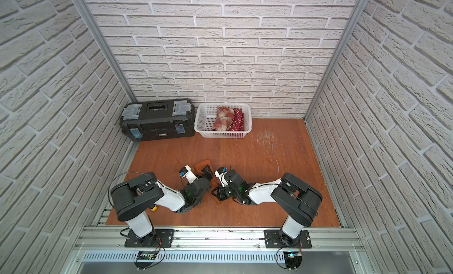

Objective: Roll up the skirts
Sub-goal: Pick up the skirt from the center of the board.

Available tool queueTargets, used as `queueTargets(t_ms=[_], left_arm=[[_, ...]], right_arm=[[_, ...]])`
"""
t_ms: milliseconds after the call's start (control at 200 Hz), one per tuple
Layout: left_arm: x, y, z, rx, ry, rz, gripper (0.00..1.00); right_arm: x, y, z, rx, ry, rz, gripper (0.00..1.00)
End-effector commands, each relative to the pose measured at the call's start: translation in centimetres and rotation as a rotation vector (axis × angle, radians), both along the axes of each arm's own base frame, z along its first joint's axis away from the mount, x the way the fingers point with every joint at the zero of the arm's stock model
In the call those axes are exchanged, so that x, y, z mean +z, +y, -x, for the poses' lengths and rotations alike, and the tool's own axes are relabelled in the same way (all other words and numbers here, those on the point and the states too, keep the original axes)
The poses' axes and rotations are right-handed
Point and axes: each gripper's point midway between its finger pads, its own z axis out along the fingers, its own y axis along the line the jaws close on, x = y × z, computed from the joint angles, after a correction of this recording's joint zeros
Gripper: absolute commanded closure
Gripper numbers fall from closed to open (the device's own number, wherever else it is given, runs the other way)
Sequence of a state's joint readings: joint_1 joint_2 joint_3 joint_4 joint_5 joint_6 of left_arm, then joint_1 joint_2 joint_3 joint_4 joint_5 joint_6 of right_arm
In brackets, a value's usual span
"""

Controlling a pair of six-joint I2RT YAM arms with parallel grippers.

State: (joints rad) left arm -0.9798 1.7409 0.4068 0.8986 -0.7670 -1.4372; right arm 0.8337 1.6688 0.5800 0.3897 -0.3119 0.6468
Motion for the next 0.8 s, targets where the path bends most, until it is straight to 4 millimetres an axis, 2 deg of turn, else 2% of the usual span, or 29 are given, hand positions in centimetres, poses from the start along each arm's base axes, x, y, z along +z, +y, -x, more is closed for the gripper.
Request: queueTargets(t_ms=[0,105,255,385,505,540,600,645,695,795], left_arm=[[-4.4,-1.6,3.1,-0.197,0.155,-0.039,0.09],[-5.1,-2.9,4.4,-0.303,0.198,-0.039,0.16],[-6.6,-4.5,5.2,-0.432,0.249,-0.044,0.32],[-6.9,-6.5,4.9,-0.506,0.232,0.039,0.63],[-5.5,-8.8,4.0,-0.563,0.174,0.165,0.87],[-4.9,-9.4,3.7,-0.579,0.153,0.198,0.99],[-4.1,-9.5,3.2,-0.572,0.13,0.231,1.0],[-3.6,-9.4,2.7,-0.571,0.127,0.221,1.0],[-3.6,-8.7,2.2,-0.551,0.16,0.195,1.0],[-2.6,-7.3,0.8,-0.567,0.192,0.075,1.0]], right_arm=[[-8.7,-8.2,7.4,-0.002,0.329,0.391,0.98],[-8.3,-7.9,7.1,0.0,0.324,0.381,0.98],[-7.6,-7.4,6.8,0.008,0.315,0.357,0.97],[-7.3,-7.3,6.3,0.006,0.3,0.356,0.98],[-7.6,-7.6,5.7,-0.014,0.293,0.366,0.98],[-7.7,-7.7,5.5,-0.021,0.296,0.363,0.98],[-7.4,-7.6,5.1,-0.03,0.295,0.357,0.97],[-6.9,-7.7,4.6,-0.041,0.275,0.36,0.86],[-5.9,-7.8,4.3,-0.045,0.254,0.361,0.67],[-2.9,-8.4,4.1,-0.041,0.199,0.369,0.44]])
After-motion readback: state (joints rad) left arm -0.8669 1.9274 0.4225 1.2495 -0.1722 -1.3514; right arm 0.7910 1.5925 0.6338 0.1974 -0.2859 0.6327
